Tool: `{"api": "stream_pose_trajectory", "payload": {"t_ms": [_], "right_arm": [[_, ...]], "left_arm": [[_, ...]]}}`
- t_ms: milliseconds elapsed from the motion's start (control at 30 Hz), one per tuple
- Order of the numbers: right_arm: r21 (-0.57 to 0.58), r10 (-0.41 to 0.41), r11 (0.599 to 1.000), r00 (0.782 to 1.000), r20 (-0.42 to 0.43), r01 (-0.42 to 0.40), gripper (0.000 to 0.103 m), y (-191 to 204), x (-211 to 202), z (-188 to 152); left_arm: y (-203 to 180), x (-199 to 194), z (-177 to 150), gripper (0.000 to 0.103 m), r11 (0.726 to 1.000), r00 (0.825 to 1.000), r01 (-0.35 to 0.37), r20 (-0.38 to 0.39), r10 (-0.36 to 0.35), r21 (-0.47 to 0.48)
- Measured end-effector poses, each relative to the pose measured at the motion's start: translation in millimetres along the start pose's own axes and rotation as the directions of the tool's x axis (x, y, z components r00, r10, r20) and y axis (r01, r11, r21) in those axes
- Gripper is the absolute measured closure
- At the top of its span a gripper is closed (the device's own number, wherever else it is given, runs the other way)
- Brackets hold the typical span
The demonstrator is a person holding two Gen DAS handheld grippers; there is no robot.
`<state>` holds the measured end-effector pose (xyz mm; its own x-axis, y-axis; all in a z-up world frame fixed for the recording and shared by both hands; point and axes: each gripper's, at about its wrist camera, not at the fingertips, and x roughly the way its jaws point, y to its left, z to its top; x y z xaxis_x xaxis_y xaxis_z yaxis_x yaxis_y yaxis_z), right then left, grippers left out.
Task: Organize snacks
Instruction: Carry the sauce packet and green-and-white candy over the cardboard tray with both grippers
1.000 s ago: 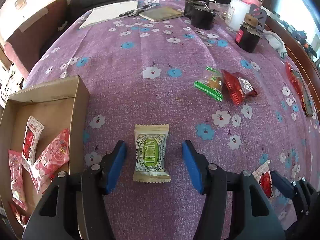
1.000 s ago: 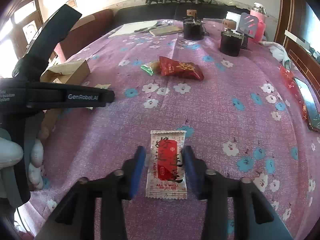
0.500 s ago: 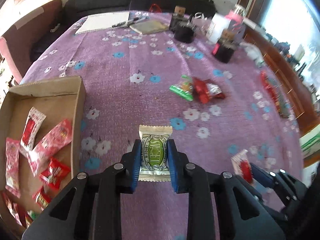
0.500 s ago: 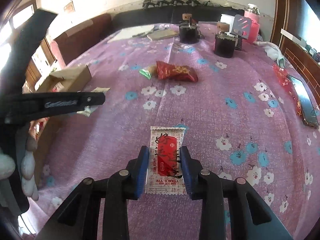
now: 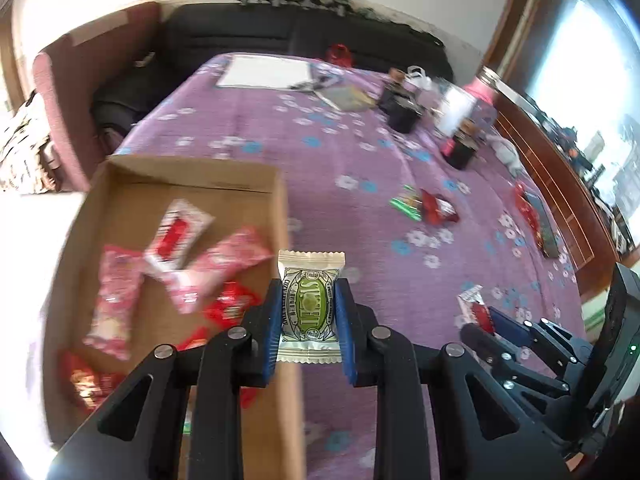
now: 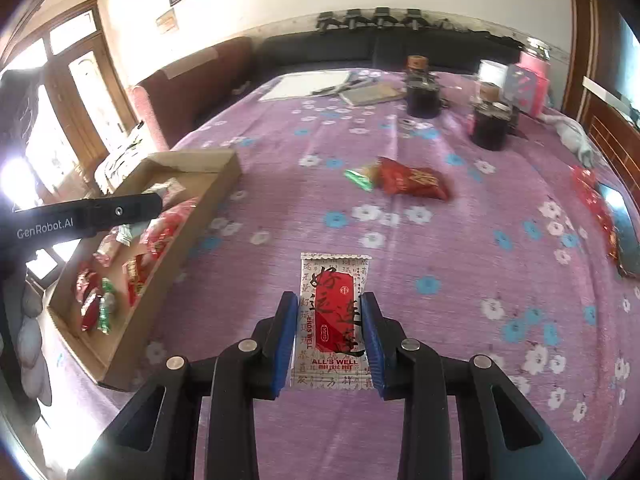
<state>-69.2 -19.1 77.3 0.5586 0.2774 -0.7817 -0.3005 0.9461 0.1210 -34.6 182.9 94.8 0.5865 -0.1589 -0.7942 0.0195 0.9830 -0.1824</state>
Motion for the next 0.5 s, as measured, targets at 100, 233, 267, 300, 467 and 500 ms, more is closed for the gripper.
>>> {"api": "stream_pose_trajectory", "payload": {"t_ms": [100, 233, 267, 300, 467, 500], "right_arm": [[-0.027, 0.019, 0.999, 1.000, -0.002, -0.019, 0.071, 14, 0, 3], [-0.054, 0.047, 0.997, 0.999, -0.006, -0.047, 0.071, 32, 0, 7], [-0.061, 0.057, 0.996, 0.998, -0.010, -0.057, 0.071, 38, 2, 10], [-0.068, 0.068, 0.995, 0.998, -0.013, -0.069, 0.071, 44, 3, 12], [-0.104, 0.133, 0.985, 0.990, -0.040, -0.136, 0.071, 79, 15, 24], [-0.113, 0.148, 0.982, 0.988, -0.047, -0.153, 0.071, 87, 18, 27]], "left_arm": [[27, -3, 0, 0.081, 0.999, 1.000, -0.026, 0.006, 0.027, -0.041], [60, -1, 6, 0.081, 0.995, 0.998, -0.060, -0.002, 0.060, -0.085], [68, 1, 8, 0.081, 0.993, 0.998, -0.069, -0.006, 0.069, -0.094], [75, 3, 11, 0.081, 0.992, 0.997, -0.076, -0.011, 0.075, -0.102], [107, 16, 22, 0.081, 0.986, 0.995, -0.098, -0.040, 0.094, -0.137], [114, 21, 26, 0.081, 0.984, 0.994, -0.102, -0.049, 0.096, -0.148]]}}
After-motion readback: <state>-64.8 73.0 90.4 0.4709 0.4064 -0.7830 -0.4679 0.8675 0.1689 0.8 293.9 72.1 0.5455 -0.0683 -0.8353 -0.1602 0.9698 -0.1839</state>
